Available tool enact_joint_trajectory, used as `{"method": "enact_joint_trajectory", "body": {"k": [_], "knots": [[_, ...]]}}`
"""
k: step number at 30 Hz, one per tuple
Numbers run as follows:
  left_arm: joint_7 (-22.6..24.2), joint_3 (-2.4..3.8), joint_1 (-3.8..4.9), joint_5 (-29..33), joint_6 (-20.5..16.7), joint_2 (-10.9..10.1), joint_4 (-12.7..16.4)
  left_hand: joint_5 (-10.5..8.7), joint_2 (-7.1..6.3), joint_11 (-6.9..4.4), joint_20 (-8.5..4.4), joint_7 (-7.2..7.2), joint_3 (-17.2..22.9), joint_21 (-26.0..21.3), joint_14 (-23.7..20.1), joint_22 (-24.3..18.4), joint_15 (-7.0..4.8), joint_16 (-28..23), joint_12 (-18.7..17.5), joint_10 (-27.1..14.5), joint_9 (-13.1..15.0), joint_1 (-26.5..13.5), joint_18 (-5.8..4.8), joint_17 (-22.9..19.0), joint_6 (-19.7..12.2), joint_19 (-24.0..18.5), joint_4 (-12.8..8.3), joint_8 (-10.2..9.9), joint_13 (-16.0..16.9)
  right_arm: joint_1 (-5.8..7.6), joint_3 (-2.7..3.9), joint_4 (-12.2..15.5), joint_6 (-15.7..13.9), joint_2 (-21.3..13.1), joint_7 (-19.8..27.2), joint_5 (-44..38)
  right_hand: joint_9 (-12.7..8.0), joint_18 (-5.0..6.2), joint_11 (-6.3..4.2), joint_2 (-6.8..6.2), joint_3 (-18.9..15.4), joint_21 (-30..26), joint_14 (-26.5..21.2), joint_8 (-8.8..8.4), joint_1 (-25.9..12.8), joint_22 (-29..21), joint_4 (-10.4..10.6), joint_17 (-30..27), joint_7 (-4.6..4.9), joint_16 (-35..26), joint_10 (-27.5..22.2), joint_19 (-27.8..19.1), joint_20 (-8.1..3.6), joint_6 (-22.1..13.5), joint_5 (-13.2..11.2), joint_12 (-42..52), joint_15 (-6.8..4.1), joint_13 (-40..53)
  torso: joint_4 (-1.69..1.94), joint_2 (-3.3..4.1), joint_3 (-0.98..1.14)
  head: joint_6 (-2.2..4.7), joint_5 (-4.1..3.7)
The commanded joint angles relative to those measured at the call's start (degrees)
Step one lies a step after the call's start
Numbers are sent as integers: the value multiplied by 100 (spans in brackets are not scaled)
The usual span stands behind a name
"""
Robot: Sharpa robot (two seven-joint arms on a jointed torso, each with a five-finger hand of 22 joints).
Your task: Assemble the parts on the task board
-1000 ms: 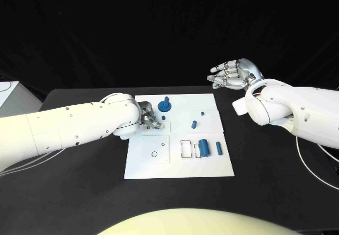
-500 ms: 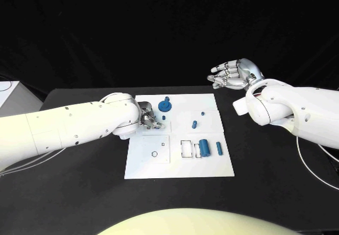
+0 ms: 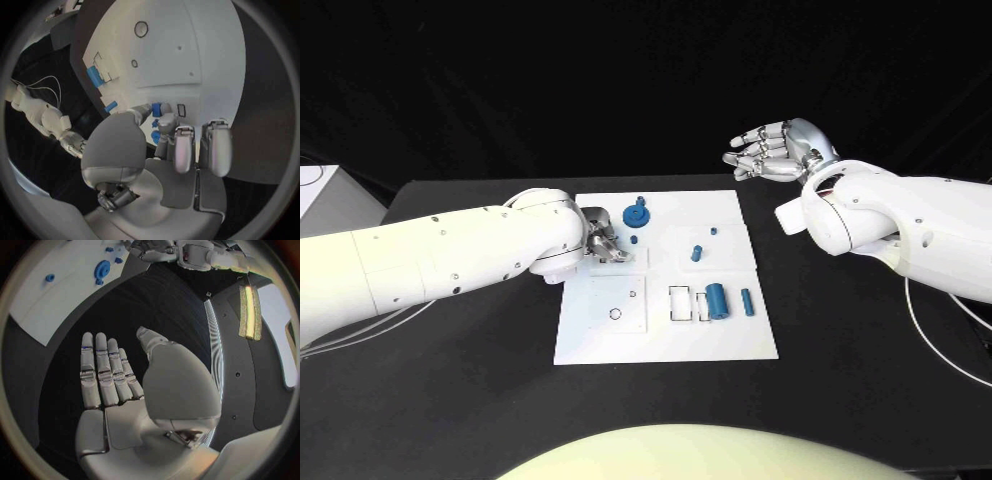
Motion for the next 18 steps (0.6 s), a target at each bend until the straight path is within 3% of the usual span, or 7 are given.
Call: {"method": "enact_joint_trajectory", "body": {"k": [1,13,18], "knots": [[51,-4,-8,142,129,10,11,10,9,-4,-5,-26,211,-18,596,636,21,19,-13,-31,-6,149,-58,1510,-12,195,-6,46,-10,-3,1,2,92,0,40,-21,-8,39,-13,39,-22,3,-20,-20,0,-9,-3,-7,171,-12,-38,-44,0,-37,34,31,9,-8,2,0,-1,-3,-1],[207,11,-8,524,-12,-57,53,-22,6,-19,-12,-41,919,-18,596,650,8,19,-39,-41,51,524,-60,1510,-66,196,-106,142,-61,-7,1,-3,101,4,37,-23,-9,40,-14,46,-19,4,-18,-20,8,-17,-10,-10,171,-13,-38,-43,0,-36,46,36,9,-15,-2,0,-5,4,1],[243,121,-9,792,-3,-129,100,-42,60,-13,-11,-28,1296,-23,596,649,10,19,-54,-30,122,660,-59,1510,-140,192,-268,224,-85,-10,-1,-16,112,7,27,-23,-10,40,-14,48,-18,5,-17,-19,11,-20,-13,-11,170,-14,-39,-43,0,-36,54,37,8,-18,-6,-1,-2,4,-3]]}}
